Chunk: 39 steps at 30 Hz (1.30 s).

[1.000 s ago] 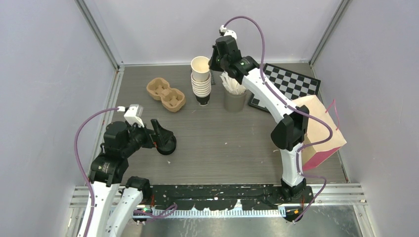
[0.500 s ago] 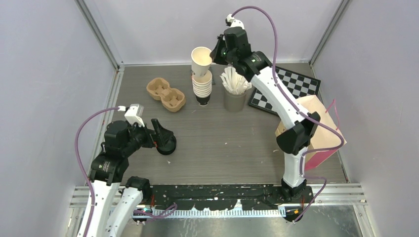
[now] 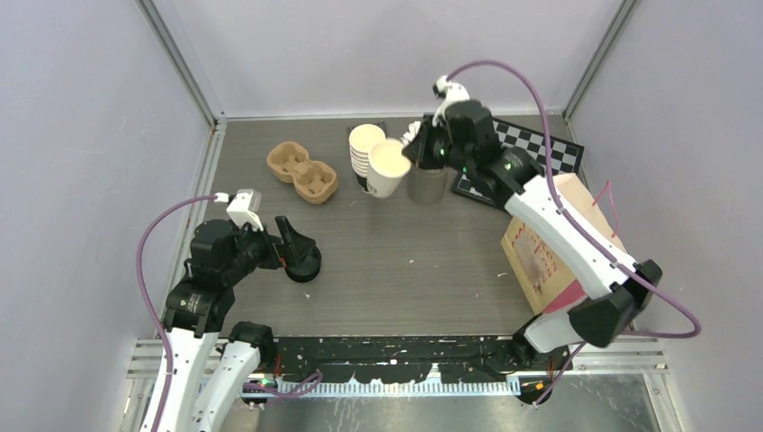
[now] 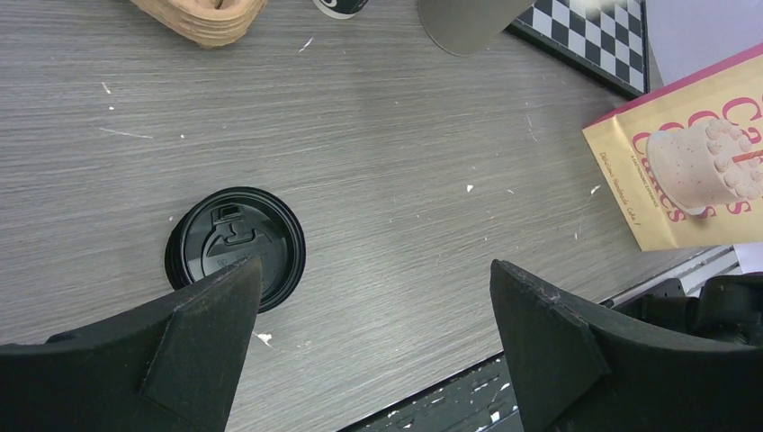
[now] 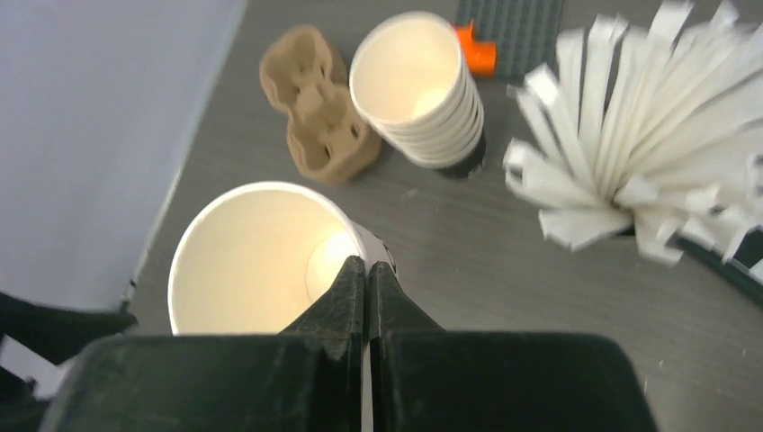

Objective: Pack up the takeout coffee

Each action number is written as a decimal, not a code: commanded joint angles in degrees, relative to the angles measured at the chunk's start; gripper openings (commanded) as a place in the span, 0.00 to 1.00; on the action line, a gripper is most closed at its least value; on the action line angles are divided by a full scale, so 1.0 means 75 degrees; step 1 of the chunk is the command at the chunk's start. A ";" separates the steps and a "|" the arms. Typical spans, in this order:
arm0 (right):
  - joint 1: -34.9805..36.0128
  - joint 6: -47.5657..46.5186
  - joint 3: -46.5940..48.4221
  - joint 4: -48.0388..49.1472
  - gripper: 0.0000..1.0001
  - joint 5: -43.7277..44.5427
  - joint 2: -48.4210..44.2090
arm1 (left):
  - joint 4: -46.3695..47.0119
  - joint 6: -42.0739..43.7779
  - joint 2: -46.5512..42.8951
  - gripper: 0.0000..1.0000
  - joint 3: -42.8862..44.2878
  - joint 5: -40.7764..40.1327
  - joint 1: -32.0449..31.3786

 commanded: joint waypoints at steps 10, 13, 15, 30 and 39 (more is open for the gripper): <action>0.1211 -0.0473 -0.4926 0.1464 0.00 -0.0237 -0.1907 | 0.0090 0.0050 0.0095 0.99 0.0019 -0.0295 0.0005; 0.1633 -0.0520 -0.5416 0.1748 0.00 0.0119 -0.1915 | 0.0049 0.0050 0.0102 0.99 0.0039 -0.0389 0.0006; 0.1736 -0.0495 -0.5785 0.2127 0.00 0.0227 -0.1992 | 0.0047 0.0038 0.0116 0.99 0.0029 -0.0438 0.0006; 0.1799 -0.0855 -0.7249 0.3442 0.16 0.1225 -0.2415 | -0.0035 0.0003 0.0317 0.98 0.0058 -0.0710 0.0006; 0.1801 -0.0496 -0.6394 0.1960 0.52 0.1156 -0.2947 | -0.0216 -0.0052 0.0788 0.95 0.0131 -0.1093 0.0005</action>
